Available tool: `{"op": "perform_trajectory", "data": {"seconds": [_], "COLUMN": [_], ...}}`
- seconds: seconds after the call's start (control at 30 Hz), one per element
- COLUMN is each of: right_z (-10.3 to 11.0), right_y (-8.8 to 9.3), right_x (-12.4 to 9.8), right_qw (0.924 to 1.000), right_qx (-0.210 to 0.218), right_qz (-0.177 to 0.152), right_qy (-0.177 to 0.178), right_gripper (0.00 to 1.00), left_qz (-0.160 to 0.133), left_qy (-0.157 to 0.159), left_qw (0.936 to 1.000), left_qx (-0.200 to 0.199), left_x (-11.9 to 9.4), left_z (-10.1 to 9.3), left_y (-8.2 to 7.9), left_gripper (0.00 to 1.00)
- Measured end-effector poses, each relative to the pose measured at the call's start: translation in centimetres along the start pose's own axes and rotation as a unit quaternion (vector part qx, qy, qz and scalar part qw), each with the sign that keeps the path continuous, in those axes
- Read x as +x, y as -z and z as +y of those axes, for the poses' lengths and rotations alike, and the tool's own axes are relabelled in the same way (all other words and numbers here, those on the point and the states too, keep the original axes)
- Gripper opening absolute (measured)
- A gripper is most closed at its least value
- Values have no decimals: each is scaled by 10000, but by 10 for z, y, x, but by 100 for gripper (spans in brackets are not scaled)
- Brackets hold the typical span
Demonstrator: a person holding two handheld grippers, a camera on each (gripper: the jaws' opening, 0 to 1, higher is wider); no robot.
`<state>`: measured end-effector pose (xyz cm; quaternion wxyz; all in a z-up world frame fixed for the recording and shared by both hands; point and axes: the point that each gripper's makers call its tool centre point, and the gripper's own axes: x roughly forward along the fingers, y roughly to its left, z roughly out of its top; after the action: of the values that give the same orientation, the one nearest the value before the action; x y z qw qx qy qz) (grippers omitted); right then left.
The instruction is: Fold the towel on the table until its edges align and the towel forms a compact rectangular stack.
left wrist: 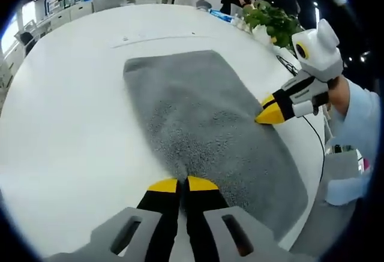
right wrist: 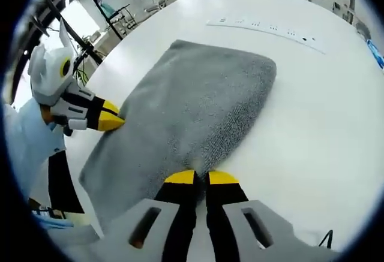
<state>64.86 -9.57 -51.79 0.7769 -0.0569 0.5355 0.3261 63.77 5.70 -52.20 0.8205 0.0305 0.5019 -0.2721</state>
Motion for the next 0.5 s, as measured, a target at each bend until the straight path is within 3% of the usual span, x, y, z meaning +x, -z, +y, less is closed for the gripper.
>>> {"op": "perform_trajectory", "data": {"seconds": [0.17,0.23,0.27,0.5], "right_z": [-21,-31,-33,-48], "right_y": [2,2,2,14], "right_x": [-7,-10,-12,-23], "right_qw": [9997,9997,9996,9991], "right_qx": [-144,-129,-156,-230], "right_qz": [77,84,92,153], "right_qy": [154,198,231,323], "right_gripper": [2,2,2,2], "left_qz": [-67,-98,-117,-97], "left_qy": [78,96,113,167], "left_qw": [9999,9999,9998,9997], "left_qx": [-85,-102,-94,-119], "left_x": [5,13,7,19], "left_z": [-21,-20,-38,-54], "left_y": [-2,-7,-5,-12], "left_gripper": [2,2,2,2]}}
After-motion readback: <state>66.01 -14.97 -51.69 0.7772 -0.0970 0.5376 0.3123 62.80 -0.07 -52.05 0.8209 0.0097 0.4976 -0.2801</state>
